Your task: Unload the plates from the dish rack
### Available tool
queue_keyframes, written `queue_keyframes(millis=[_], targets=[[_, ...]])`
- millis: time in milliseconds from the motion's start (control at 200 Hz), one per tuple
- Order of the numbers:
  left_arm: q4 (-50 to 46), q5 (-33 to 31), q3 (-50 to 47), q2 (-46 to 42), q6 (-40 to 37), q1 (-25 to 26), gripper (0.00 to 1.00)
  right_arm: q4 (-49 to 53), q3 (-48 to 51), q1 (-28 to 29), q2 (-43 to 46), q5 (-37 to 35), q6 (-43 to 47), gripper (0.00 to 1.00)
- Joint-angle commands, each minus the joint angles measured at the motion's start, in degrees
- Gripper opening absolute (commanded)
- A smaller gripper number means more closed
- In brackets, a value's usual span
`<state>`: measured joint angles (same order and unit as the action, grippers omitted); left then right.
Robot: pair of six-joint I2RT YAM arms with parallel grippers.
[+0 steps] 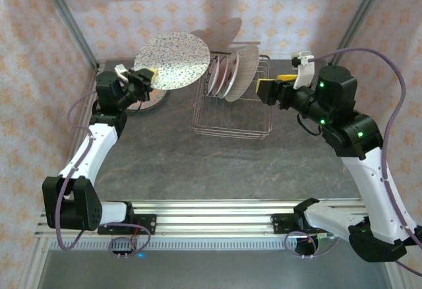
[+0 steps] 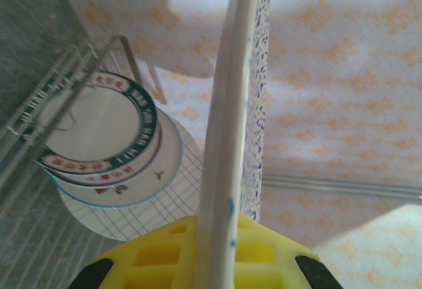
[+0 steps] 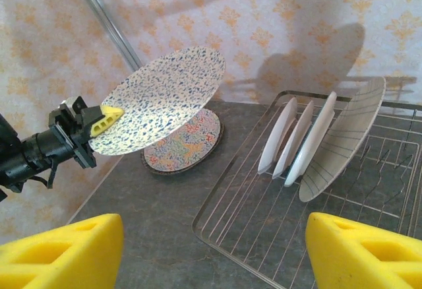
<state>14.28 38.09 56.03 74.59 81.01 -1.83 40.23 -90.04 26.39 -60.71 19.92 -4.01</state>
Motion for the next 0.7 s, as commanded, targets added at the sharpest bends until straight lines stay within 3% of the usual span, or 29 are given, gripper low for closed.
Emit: queue_keyframes(millis=[0,260,696], targets=[[5.1,-2.75,-2.12,-2.25,-2.31,-1.4,0.0,-3.62,1.33,1.56,0.06,-3.57,2.39,0.73],[11.93,-7.46,-8.17,-2.09,-3.08,-4.59,0.0,-6.13,3.7,5.85,-0.22,-4.71,4.49,0.73],[19.95,-9.69,-12.47,1.72,-3.93,-9.91,0.0,-8.67,5.59,12.99,-2.61,-7.51,6.87,0.73]])
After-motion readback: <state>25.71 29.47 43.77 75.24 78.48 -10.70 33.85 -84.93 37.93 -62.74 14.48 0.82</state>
